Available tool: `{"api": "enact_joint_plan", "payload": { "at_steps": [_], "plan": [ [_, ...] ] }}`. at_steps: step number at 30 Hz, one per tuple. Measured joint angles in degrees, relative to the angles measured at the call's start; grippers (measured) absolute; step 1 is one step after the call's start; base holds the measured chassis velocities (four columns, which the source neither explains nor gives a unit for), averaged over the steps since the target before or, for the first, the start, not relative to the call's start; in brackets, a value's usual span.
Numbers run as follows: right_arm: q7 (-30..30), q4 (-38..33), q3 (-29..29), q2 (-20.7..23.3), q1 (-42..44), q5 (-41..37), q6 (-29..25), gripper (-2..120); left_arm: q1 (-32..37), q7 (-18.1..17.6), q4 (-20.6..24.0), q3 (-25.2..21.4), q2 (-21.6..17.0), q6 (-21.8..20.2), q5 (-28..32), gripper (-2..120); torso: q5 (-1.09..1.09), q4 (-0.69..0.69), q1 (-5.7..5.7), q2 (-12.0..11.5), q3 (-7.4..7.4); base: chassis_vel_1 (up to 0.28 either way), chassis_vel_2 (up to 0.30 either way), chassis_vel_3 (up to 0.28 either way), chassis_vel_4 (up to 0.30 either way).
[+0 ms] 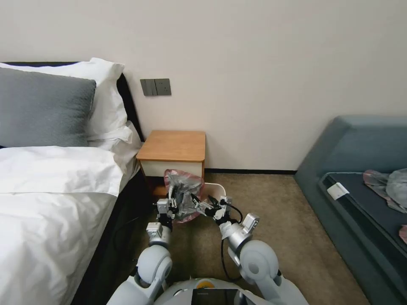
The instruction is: Pick up the garbage bag from the table and place it over the trash can.
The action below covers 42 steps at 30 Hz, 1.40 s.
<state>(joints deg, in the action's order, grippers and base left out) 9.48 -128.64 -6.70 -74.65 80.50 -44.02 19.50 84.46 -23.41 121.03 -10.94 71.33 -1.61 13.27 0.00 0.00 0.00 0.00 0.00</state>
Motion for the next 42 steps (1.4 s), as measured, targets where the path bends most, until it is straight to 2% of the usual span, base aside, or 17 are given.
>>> {"api": "enact_joint_plan", "payload": {
  "at_steps": [7, 29, 32, 33, 36, 38, 40, 42],
  "plan": [
    [0.0, 2.6, 1.1, -0.6, -3.0, 2.4, -0.9, 100, 1.3, 2.0, 0.4, -0.8, 0.4, 2.4, -3.6, 7, 0.0, 0.0, 0.0, 0.0, 0.0, 0.0, 0.0, 0.0, 0.0],
    [1.5, 6.1, 2.3, -0.9, -8.1, 1.6, -0.7, 100, 3.3, 4.8, 2.0, -2.1, 0.3, 5.7, -7.4, 7, 0.0, 0.0, 0.0, 0.0, 0.0, 0.0, 0.0, 0.0, 0.0],
    [1.3, 6.4, 2.5, -1.0, -8.5, 1.6, -0.8, 90, 3.4, 5.0, 2.0, -2.1, 0.3, 6.1, -7.9, 7, 0.0, 0.0, 0.0, 0.0, 0.0, 0.0, 0.0, 0.0, 0.0],
    [1.3, 6.4, 2.5, -1.0, -8.5, 1.6, -0.8, 90, 3.4, 5.0, 2.0, -2.1, 0.3, 6.1, -7.9, 7, 0.0, 0.0, 0.0, 0.0, 0.0, 0.0, 0.0, 0.0, 0.0],
    [0.7, 6.5, 2.6, -1.1, -8.6, 1.6, -1.0, 75, 3.3, 5.1, 2.0, -2.2, 0.2, 6.1, -7.9, 7, 0.0, 0.0, 0.0, 0.0, -0.01, 0.0, 0.0, 0.0, 0.0],
    [0.5, 6.5, 2.6, -1.1, -8.6, 1.6, -1.1, 71, 3.2, 5.1, 1.9, -2.2, 0.2, 6.1, -7.9, 7, 0.0, 0.0, 0.0, 0.0, 0.0, 0.0, 0.0, 0.0, 0.0],
    [0.2, 6.6, 2.6, -1.1, -8.7, 1.7, -1.2, 60, 3.1, 5.1, 1.8, -2.2, 0.2, 6.1, -7.8, 7, 0.0, 0.0, 0.0, 0.0, 0.0, 0.0, 0.0, 0.0, 0.0],
    [0.2, 6.6, 2.6, -1.1, -8.7, 1.7, -1.2, 59, 3.1, 5.1, 1.8, -2.2, 0.2, 6.1, -7.8, 7, 0.0, 0.0, 0.0, 0.0, 0.0, 0.0, 0.0, 0.0, 0.0]
  ]
}}
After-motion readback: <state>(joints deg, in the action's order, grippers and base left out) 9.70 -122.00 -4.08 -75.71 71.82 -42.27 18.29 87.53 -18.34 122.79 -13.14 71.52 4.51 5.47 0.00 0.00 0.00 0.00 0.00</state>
